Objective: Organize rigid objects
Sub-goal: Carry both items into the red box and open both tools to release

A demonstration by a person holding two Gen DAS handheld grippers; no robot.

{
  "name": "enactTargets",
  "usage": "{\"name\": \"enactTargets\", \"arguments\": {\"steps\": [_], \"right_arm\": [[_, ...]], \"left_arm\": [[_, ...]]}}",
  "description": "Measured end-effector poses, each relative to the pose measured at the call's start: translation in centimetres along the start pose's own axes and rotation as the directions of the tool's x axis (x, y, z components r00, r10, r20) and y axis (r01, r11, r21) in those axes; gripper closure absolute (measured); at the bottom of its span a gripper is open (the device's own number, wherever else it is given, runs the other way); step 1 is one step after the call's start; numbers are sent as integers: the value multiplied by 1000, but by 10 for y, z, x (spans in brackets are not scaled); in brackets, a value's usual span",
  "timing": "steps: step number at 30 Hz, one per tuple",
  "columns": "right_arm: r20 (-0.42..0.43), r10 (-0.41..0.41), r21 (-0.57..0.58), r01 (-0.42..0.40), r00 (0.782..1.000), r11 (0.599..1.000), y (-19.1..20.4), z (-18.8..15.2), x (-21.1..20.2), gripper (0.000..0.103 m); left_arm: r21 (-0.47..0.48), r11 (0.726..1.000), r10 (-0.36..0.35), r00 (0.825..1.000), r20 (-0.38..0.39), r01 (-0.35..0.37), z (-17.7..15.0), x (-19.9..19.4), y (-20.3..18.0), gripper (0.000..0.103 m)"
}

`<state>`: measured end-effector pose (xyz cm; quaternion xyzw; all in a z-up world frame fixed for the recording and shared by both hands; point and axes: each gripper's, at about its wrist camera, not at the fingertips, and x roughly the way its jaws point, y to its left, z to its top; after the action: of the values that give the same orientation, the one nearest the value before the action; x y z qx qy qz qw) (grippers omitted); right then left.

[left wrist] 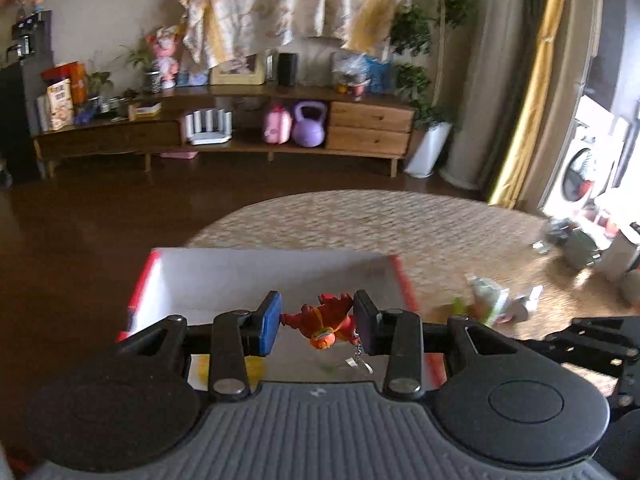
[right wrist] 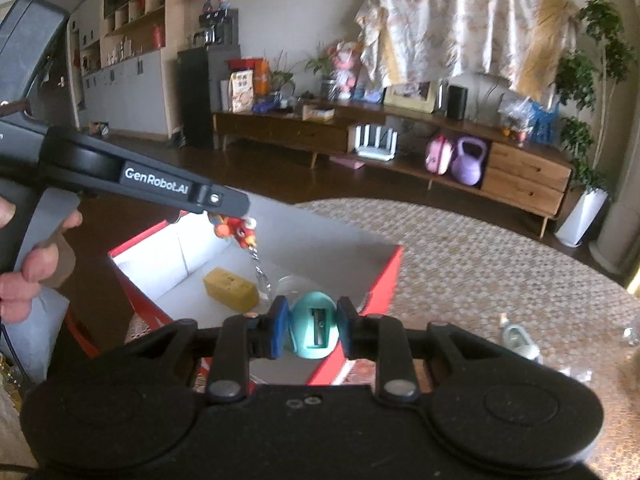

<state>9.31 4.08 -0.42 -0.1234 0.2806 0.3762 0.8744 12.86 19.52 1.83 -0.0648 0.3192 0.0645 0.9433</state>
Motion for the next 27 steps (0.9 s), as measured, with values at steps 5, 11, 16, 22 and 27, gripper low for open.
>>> {"name": "enactTargets", "arguments": {"steps": [5, 11, 16, 22, 27], "right_arm": [[-43, 10, -21, -11, 999, 1000, 15, 3, 28, 78], [-105, 14, -74, -22, 994, 997, 34, 5, 59, 78], [-182, 30, -42, -38, 983, 998, 37, 7, 84, 78], [-265, 40, 23, -35, 964, 999, 33, 8, 107, 83], [-290, 37, 43, -25, 956, 999, 30, 5, 116, 82]], "left_arm": [[2, 998, 70, 995, -69, -70, -7, 23, 35, 65], [26, 991, 135, 978, -160, -132, -18, 49, 61, 65], [79, 984, 173, 958, -228, -159, -28, 69, 70, 65], [148, 976, 196, 935, -295, -158, -35, 92, 71, 65], [194, 971, 197, 922, -332, -138, -42, 105, 65, 65]]}}
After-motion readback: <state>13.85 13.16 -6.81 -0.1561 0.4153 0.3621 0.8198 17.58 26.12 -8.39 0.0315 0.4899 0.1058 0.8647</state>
